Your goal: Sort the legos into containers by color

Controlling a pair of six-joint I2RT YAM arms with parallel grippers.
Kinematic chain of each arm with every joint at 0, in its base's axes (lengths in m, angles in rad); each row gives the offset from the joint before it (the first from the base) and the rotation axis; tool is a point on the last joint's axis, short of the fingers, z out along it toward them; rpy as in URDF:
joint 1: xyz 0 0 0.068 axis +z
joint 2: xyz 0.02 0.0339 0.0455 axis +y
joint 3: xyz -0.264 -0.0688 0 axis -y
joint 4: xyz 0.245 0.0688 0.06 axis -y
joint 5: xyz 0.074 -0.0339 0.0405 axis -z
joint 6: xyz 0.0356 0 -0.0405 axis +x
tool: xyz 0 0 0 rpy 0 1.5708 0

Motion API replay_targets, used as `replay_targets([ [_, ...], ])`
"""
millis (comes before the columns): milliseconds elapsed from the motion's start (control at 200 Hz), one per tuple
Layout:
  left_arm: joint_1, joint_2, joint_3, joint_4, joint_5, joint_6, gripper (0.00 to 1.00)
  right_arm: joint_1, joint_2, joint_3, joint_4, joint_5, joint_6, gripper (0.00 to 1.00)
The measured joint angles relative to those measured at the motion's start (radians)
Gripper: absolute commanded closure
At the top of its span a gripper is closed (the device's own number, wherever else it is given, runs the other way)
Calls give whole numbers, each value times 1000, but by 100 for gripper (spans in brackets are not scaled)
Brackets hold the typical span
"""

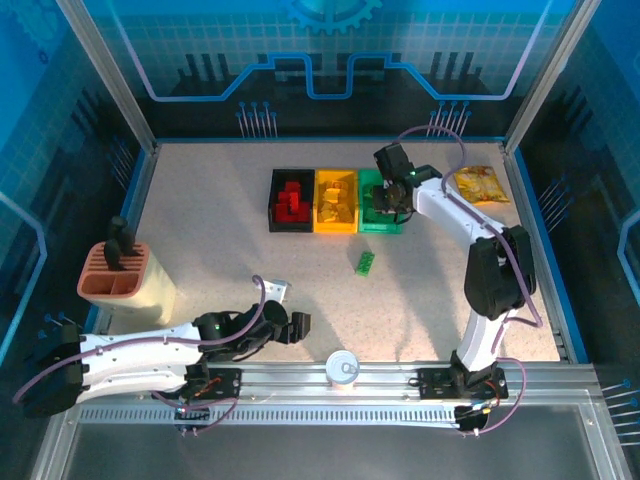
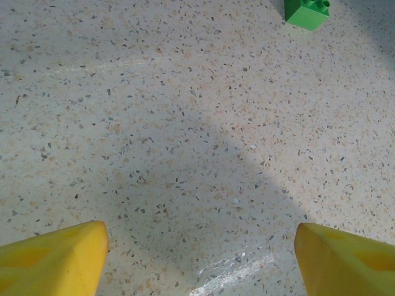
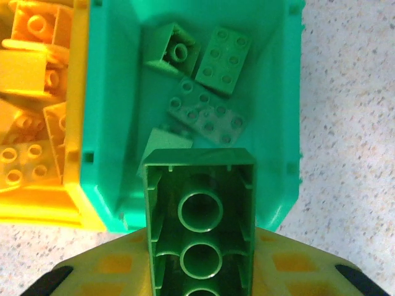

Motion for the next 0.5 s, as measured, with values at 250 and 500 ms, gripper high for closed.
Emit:
replay_targets([
  [250, -3, -12, 0, -24, 0, 0, 20, -27, 130, 174, -60, -8, -36, 34],
  [500, -6, -27, 0, -34, -7, 0, 20, -16, 92, 114, -39, 11, -46, 24],
])
